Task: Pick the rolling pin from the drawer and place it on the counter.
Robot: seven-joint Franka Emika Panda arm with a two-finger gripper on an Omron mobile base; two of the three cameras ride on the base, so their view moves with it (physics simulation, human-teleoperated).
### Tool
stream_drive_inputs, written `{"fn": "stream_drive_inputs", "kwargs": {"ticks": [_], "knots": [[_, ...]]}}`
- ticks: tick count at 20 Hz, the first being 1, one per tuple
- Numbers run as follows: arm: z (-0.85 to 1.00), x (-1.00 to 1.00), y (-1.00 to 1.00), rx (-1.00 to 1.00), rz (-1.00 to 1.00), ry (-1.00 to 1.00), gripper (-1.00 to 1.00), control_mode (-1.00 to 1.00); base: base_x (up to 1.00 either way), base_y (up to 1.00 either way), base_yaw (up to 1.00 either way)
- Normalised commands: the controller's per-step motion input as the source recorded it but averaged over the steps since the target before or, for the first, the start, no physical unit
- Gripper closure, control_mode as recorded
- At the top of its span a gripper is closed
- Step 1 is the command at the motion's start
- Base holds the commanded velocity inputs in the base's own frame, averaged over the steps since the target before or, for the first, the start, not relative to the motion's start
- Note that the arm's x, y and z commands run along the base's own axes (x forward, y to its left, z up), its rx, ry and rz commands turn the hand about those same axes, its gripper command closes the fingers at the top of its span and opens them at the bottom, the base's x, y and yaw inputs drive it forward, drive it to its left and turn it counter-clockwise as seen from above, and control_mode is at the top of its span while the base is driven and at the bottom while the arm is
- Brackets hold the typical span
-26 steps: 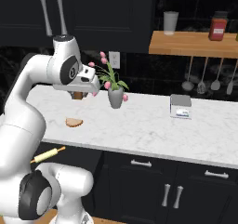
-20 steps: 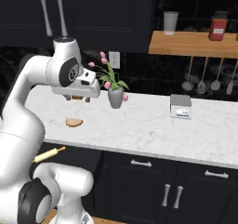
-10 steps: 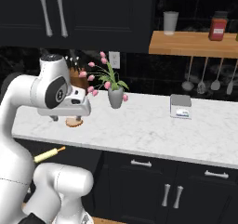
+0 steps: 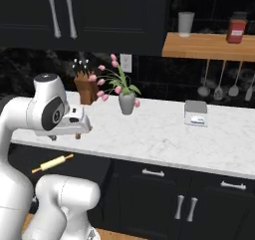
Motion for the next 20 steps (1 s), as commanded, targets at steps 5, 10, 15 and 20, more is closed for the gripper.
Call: {"fn": "stream_drive_inputs", "kwargs": {"ticks": [5,10,15,20], "knots": [[0.0,0.0,0.0,0.0,0.0,0.0,-1.0,1.0,-0.88,-0.63,0.56],[0.0,0.0,0.0,0.0,0.0,0.0,-1.0,1.0,-0.33,-0.27,0.83],[0.0,0.0,0.0,0.0,0.0,0.0,-1.0,1.0,-0.08,-0.38,0.97],[0.0,0.0,0.0,0.0,0.0,0.0,-1.0,1.0,-0.06,-0.69,0.75]]}}
